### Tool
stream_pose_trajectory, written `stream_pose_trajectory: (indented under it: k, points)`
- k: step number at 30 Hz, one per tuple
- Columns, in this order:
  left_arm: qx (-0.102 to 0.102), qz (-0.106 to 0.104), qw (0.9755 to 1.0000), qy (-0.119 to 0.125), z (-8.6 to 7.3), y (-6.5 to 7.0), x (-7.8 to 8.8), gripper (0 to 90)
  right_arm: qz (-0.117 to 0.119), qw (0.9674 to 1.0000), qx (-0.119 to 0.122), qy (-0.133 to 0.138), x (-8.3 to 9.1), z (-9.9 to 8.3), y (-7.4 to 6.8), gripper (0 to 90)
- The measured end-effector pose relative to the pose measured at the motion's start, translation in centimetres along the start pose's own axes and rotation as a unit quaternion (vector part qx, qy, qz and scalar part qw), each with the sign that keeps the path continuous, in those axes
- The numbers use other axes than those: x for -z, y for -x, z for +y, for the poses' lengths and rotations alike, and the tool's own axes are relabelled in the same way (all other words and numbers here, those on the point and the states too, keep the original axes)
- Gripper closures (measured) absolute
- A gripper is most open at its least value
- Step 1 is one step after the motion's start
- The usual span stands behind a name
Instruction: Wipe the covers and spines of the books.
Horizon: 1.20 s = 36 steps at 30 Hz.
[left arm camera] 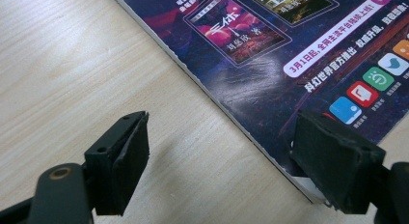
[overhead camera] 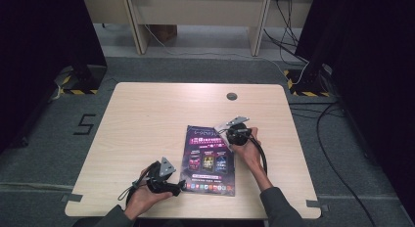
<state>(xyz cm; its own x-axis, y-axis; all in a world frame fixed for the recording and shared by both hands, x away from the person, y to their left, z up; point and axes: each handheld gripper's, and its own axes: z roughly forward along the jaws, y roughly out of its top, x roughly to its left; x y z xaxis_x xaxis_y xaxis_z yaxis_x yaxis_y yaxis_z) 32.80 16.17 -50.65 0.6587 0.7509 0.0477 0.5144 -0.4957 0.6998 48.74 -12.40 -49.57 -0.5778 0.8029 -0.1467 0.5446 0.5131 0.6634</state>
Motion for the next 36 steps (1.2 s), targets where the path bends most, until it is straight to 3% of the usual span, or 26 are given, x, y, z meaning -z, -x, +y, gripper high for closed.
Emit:
stream_pose_trajectory:
  k: [6,10,13,18,21,24,28,32,34,36]
  points:
    - [0.004,-0.001,1.0000,0.004,-0.2,0.0,0.0,20.4,0.018,0.9997,0.017,0.005,-0.4,0.7,-1.3,74.4]
    - [0.003,-0.001,1.0000,0.002,-0.1,0.0,0.0,20.2,0.043,0.9980,0.045,0.009,-0.4,1.2,-3.6,74.5]
    - [0.002,-0.002,1.0000,0.002,-0.1,0.0,0.0,20.2,0.074,0.9955,0.057,0.010,-0.3,1.4,-5.5,74.4]
    - [0.003,-0.004,1.0000,0.003,-0.2,-0.1,0.0,20.3,0.076,0.9932,0.088,0.004,-0.1,1.8,-7.3,74.0]
    - [0.002,-0.004,1.0000,0.005,-0.2,-0.1,0.0,20.4,0.076,0.9945,0.072,0.004,-0.1,1.7,-6.6,73.4]
    - [0.003,-0.006,1.0000,0.005,-0.2,-0.2,0.0,20.4,0.043,0.9969,0.066,-0.002,0.0,1.3,-4.9,73.4]
    - [0.007,-0.006,0.9999,0.005,-0.2,-0.2,0.0,20.4,0.027,0.9994,0.022,-0.001,0.2,0.3,-1.9,73.4]
    - [-0.001,-0.001,1.0000,0.008,-0.2,0.1,0.0,21.4,0.033,0.9993,-0.018,0.000,0.3,-0.2,-0.6,73.6]
    - [-0.006,0.000,1.0000,0.005,-0.1,0.1,0.1,22.2,0.022,0.9998,-0.002,-0.003,0.3,-0.1,-1.1,74.1]
    - [-0.005,-0.001,1.0000,0.007,-0.2,0.1,0.1,22.2,0.025,0.9996,0.010,-0.003,0.3,0.2,-1.7,74.1]
